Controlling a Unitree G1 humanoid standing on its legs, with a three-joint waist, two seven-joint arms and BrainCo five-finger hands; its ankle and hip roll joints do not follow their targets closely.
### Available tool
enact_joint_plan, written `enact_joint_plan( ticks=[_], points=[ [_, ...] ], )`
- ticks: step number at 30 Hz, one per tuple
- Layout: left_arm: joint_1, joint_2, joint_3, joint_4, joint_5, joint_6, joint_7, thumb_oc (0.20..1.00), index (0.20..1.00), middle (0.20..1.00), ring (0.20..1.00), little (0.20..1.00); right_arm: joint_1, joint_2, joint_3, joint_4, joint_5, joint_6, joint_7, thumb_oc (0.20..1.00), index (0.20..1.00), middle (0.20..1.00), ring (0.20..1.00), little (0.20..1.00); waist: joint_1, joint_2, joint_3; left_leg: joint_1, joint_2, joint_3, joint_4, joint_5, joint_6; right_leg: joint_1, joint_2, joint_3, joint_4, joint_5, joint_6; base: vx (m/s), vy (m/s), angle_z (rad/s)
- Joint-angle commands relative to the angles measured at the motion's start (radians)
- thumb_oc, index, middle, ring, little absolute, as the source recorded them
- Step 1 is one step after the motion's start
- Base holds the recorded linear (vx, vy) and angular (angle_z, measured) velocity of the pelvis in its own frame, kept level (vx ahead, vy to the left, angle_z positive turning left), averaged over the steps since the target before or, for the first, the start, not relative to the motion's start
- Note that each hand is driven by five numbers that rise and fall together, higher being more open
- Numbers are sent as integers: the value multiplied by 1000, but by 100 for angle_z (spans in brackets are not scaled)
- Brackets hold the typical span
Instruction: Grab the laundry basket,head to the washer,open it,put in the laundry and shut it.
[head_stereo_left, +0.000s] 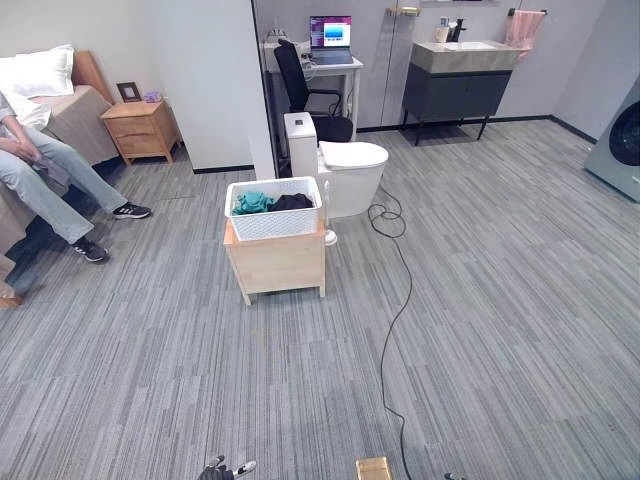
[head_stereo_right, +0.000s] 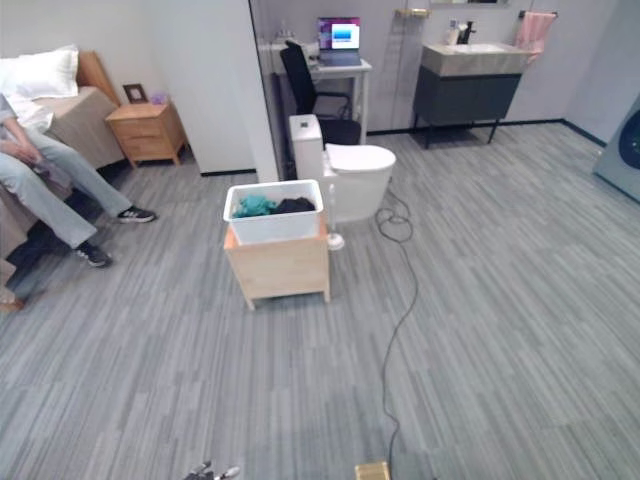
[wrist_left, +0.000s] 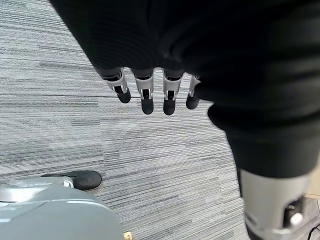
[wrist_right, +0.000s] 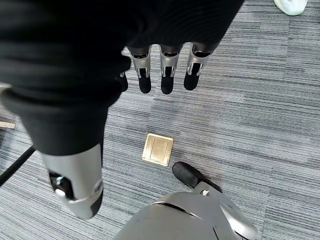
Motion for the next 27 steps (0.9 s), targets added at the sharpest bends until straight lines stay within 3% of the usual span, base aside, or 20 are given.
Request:
enact_joint_plan(
  ticks=[1,27],
  points=[
    [-49,34,5,80,-5,-23,-1,1000,1000,1000,1000,1000,-17,9,30,43,0,-20,3,1000,1000,1000,1000,1000,-13,-46,-23,-7,63,-84,-65,15,-67,-5,-133,-6,7,-18,137,0,0,0],
    [-51,33,2,89,-4,-21,-9,1000,1000,1000,1000,1000,-13,13,21,61,7,-17,3,1000,1000,1000,1000,1000,-14,-41,-25,-2,66,-83,-65,14,-69,3,-131,-11,7,-23,134,0,0,0]
  ],
)
